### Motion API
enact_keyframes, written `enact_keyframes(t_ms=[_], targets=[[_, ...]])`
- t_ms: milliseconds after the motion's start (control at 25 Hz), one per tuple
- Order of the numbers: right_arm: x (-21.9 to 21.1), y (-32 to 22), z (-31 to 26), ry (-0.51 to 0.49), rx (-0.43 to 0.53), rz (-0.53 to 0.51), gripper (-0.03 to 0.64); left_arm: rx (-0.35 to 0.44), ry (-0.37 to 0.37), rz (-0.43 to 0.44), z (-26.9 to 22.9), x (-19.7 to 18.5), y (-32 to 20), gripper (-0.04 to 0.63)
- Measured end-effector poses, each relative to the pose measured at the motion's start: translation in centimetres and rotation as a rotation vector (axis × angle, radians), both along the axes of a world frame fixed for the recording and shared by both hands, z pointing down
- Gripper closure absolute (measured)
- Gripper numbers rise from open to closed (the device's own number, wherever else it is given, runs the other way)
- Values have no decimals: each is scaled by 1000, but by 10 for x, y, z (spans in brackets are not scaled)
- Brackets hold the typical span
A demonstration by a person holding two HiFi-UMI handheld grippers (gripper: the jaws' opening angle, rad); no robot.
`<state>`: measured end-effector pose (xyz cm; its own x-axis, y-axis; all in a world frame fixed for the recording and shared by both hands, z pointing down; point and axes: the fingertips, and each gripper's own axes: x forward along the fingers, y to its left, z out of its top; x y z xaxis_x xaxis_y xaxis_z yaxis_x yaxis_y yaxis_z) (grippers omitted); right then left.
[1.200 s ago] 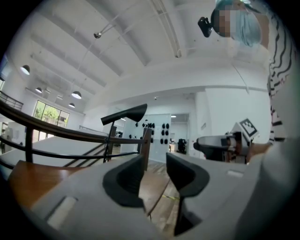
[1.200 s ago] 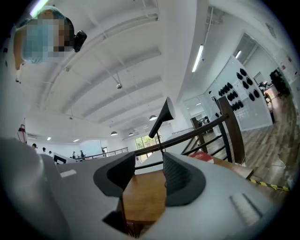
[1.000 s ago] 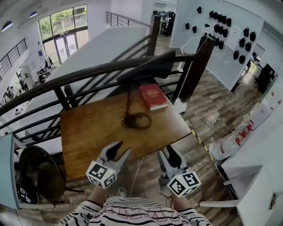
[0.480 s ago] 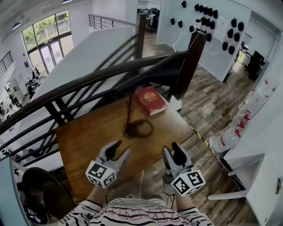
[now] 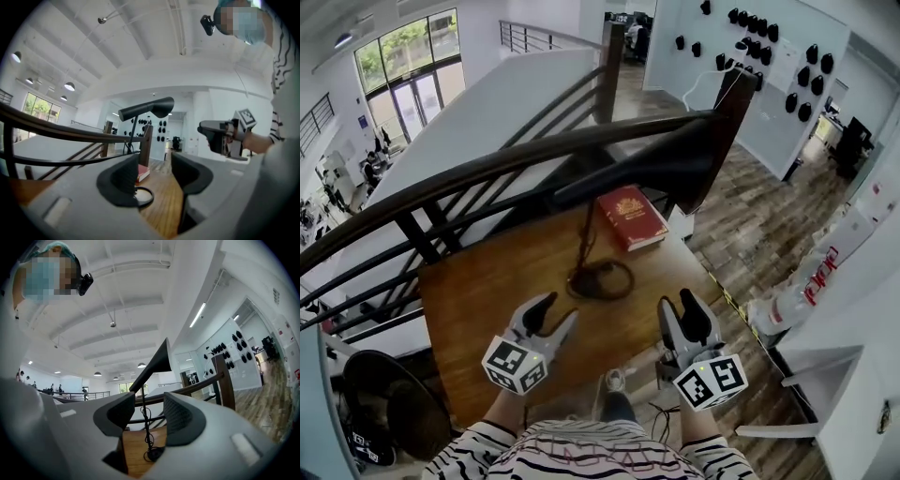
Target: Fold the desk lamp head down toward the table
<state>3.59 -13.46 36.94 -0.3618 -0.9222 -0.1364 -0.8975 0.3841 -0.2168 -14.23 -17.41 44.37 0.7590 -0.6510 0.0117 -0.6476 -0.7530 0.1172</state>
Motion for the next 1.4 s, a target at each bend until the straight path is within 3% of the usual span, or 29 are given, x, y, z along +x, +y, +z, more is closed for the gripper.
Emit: enact_keyframes(t_ms=[480,840,1400], targets=[[51,-86,-59,39,107,-78,442,26,-1,-115,-14,27,-80,379],[80,-136,-111,116,216,-113,454,15,-15,-117,-1,65,-136,376],[70,-163,-202,276,391,-131,460,37,9,-135,-6,82,-177,372]])
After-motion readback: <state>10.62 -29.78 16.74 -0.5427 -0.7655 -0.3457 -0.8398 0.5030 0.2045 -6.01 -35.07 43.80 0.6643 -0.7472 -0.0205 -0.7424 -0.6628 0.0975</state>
